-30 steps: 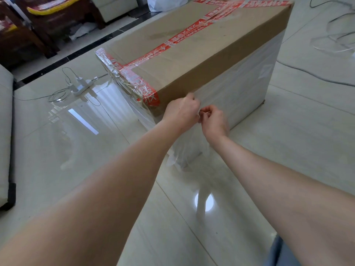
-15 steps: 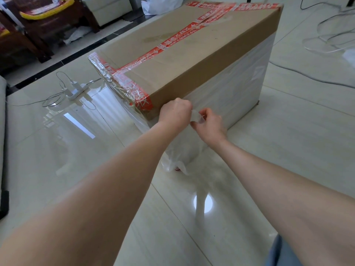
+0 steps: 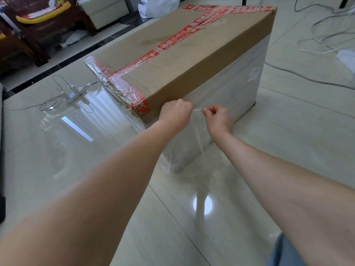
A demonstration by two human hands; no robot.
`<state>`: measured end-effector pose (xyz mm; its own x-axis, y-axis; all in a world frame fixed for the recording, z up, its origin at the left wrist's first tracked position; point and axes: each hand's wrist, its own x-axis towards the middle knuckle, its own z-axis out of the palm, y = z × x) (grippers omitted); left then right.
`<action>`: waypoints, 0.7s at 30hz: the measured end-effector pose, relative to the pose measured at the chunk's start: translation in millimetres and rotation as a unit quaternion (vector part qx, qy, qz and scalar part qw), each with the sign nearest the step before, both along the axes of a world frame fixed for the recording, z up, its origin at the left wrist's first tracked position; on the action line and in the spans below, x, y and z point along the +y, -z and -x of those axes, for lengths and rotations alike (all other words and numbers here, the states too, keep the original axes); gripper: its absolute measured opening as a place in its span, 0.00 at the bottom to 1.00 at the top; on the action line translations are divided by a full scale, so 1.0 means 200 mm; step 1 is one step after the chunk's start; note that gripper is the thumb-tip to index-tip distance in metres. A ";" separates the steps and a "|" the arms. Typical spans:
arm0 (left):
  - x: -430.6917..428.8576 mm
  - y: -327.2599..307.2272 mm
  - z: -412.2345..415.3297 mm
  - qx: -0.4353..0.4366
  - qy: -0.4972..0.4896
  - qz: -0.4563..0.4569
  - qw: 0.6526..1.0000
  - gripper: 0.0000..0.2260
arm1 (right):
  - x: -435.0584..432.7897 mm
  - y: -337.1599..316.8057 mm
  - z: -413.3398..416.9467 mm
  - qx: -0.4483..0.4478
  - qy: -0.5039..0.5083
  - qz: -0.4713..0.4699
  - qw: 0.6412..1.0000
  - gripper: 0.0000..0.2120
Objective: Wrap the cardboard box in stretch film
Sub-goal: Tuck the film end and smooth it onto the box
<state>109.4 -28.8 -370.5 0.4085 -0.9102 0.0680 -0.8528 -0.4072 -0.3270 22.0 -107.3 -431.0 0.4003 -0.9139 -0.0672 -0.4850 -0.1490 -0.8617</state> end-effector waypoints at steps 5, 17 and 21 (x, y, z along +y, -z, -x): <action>-0.08 0.01 0.04 0.029 0.012 -0.001 0.999 0.12 | -0.05 -0.02 0.03 -0.006 -0.008 0.020 1.000 0.11; -0.22 0.02 0.09 0.099 -0.004 0.071 0.992 0.12 | -0.20 0.05 0.14 0.009 0.034 -0.013 0.999 0.09; -0.27 0.00 0.12 0.131 -0.025 0.075 0.988 0.08 | -0.23 0.04 0.13 -0.011 0.038 -0.032 0.999 0.08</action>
<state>86.2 -83.1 -371.1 0.4746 -0.8759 0.0869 -0.8776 -0.4785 -0.0306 -4.4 -153.0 -439.1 0.3315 -0.9361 -0.1178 -0.4742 -0.0574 -0.8785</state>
